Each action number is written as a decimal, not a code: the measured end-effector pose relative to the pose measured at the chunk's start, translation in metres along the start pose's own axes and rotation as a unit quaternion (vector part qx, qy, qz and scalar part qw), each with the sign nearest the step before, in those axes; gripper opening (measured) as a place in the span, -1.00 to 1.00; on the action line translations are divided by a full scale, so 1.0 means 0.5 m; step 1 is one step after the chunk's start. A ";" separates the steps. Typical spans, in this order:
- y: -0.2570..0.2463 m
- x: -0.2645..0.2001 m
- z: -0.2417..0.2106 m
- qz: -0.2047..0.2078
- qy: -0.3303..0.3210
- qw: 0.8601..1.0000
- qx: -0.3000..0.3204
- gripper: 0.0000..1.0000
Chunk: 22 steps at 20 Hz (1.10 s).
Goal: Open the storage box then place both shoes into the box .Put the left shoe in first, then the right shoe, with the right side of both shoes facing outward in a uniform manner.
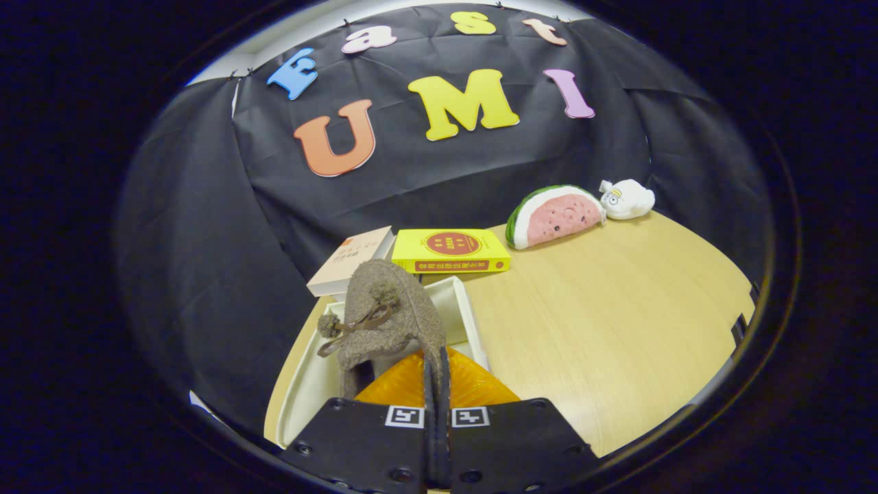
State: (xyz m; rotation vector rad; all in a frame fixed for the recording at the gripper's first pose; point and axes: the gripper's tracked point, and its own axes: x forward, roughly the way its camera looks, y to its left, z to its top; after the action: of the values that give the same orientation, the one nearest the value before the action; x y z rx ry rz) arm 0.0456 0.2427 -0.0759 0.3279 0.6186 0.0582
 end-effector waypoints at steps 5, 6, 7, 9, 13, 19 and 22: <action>-0.011 -0.003 -0.010 -0.001 -0.004 1.000 0.007 -0.94; -0.005 -0.006 -0.008 0.010 -0.017 1.000 0.007 -0.90; 0.002 -0.008 -0.008 0.018 -0.025 1.000 0.003 -0.79; 0.003 -0.017 -0.001 0.026 -0.048 0.998 -0.006 -0.62; 0.006 -0.050 0.045 0.035 -0.101 0.994 -0.030 -0.18; -0.029 -0.139 0.104 0.041 -0.192 0.976 -0.093 0.54; -0.042 -0.207 0.131 0.039 -0.237 0.964 -0.117 0.80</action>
State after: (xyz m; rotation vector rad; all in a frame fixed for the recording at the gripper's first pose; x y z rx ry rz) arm -0.0018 0.1884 0.0252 0.1265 0.1202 0.1243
